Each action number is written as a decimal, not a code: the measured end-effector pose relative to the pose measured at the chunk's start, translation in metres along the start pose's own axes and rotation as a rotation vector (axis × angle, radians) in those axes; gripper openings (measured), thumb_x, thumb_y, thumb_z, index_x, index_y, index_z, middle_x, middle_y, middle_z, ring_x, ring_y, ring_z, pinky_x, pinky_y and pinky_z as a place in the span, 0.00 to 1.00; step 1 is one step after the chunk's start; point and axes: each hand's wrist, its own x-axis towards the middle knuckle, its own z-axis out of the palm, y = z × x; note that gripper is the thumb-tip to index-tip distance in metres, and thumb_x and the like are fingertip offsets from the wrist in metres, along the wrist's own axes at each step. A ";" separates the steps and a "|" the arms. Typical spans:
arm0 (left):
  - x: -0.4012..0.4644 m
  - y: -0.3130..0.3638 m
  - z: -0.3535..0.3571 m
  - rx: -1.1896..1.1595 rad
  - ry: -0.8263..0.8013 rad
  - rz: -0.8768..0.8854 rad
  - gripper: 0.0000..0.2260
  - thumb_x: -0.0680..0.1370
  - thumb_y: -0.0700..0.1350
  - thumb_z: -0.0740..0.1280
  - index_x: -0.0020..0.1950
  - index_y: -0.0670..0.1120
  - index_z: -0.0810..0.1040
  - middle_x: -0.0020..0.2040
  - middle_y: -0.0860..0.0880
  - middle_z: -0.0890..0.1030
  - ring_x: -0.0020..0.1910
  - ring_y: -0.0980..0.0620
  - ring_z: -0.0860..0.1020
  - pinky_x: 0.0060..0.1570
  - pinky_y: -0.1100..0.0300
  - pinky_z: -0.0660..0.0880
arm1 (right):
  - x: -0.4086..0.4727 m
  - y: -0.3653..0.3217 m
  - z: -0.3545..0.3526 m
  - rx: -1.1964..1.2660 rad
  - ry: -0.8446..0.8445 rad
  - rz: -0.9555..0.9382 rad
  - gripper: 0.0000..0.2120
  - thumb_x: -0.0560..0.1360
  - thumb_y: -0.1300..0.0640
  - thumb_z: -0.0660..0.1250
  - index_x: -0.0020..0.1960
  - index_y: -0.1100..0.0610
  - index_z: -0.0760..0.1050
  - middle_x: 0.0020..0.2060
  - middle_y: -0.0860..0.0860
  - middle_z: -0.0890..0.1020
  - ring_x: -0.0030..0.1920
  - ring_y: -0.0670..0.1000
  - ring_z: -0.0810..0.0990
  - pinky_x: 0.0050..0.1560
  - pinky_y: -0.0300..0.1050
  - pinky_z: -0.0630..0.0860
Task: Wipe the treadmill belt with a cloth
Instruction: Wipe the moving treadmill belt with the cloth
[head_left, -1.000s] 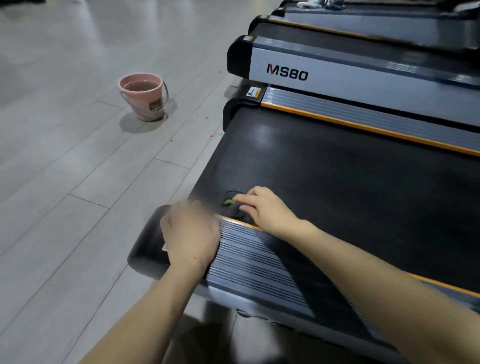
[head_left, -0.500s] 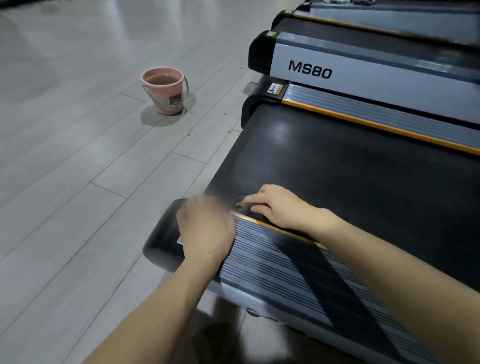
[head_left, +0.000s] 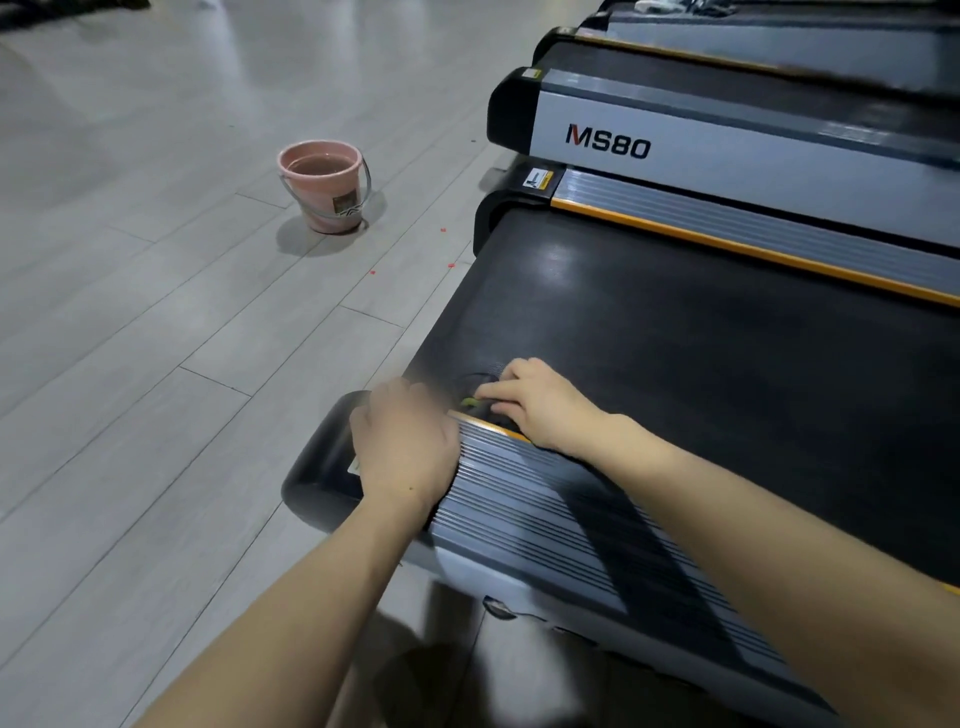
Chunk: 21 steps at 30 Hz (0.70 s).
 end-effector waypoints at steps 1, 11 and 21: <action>0.000 0.000 -0.001 -0.004 -0.009 0.016 0.14 0.78 0.51 0.56 0.53 0.46 0.77 0.54 0.47 0.78 0.56 0.45 0.74 0.55 0.46 0.71 | -0.017 0.006 -0.005 -0.008 -0.013 0.001 0.13 0.81 0.53 0.65 0.65 0.46 0.80 0.53 0.53 0.76 0.56 0.55 0.71 0.55 0.50 0.72; 0.000 -0.002 -0.005 -0.024 -0.104 0.096 0.10 0.79 0.48 0.57 0.50 0.45 0.75 0.50 0.48 0.81 0.55 0.44 0.76 0.52 0.44 0.73 | -0.093 0.045 -0.053 0.041 -0.146 0.282 0.12 0.81 0.49 0.63 0.62 0.39 0.78 0.49 0.50 0.77 0.55 0.55 0.76 0.59 0.52 0.73; -0.011 0.007 0.000 -0.005 -0.134 0.131 0.16 0.79 0.51 0.53 0.58 0.46 0.76 0.62 0.48 0.77 0.66 0.44 0.71 0.62 0.42 0.71 | -0.030 -0.015 -0.008 -0.012 -0.067 0.211 0.13 0.82 0.52 0.62 0.64 0.42 0.78 0.60 0.50 0.76 0.57 0.57 0.72 0.59 0.53 0.73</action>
